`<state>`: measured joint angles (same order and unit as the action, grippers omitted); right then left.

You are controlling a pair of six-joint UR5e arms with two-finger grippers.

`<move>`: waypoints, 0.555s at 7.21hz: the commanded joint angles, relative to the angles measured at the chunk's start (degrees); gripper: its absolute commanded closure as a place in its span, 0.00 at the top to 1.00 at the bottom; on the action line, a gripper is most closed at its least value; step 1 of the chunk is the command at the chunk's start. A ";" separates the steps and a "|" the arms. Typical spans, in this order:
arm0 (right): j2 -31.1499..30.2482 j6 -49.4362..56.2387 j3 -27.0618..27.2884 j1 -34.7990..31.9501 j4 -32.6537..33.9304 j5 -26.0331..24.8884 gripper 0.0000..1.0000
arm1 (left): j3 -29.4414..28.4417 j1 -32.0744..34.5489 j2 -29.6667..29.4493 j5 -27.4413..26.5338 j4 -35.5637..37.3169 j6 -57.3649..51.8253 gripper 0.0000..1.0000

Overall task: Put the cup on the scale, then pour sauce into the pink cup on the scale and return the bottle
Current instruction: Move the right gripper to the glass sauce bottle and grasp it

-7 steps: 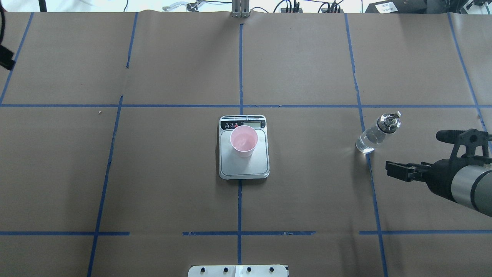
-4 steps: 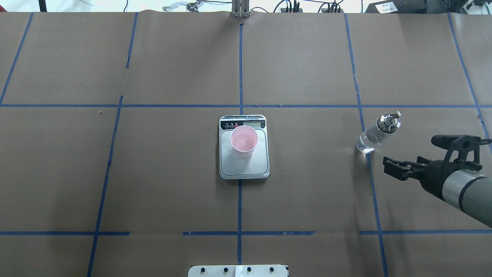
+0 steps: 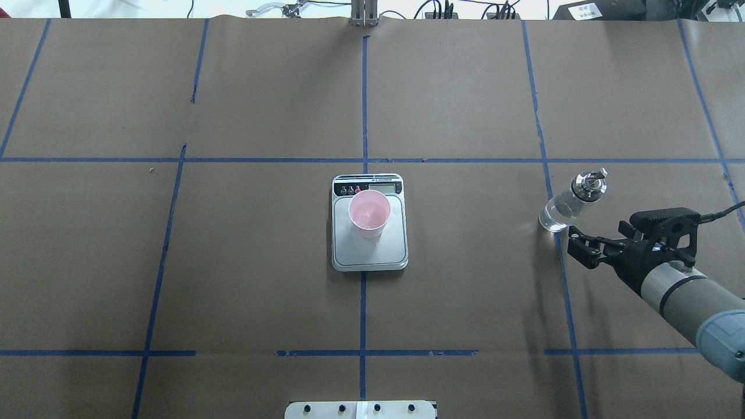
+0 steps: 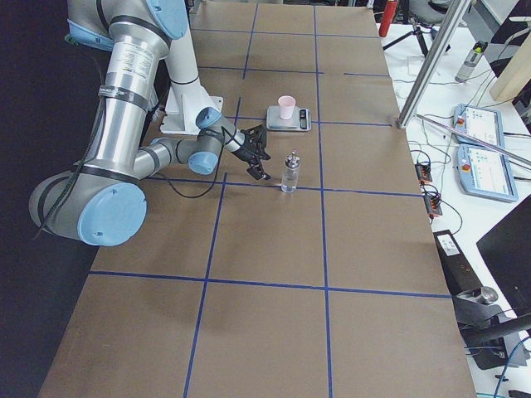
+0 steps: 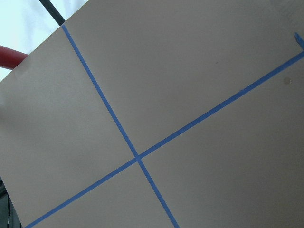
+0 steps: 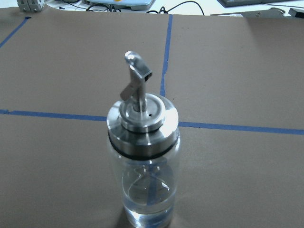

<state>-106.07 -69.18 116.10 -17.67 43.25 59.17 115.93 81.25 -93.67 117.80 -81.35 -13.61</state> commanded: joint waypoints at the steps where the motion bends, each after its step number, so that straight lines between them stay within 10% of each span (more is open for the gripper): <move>1: 2.27 0.80 -2.28 0.09 -0.97 -0.63 1.00 | -0.35 0.14 0.07 -0.12 -0.56 -0.01 1.00; 4: 4.03 1.06 -4.12 0.09 -1.06 -0.63 1.00 | -0.62 0.14 -0.02 -0.12 -0.56 0.08 1.00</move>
<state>-102.38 -68.29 112.59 -17.52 42.25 58.56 115.38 81.36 -93.66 117.69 -81.91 -13.55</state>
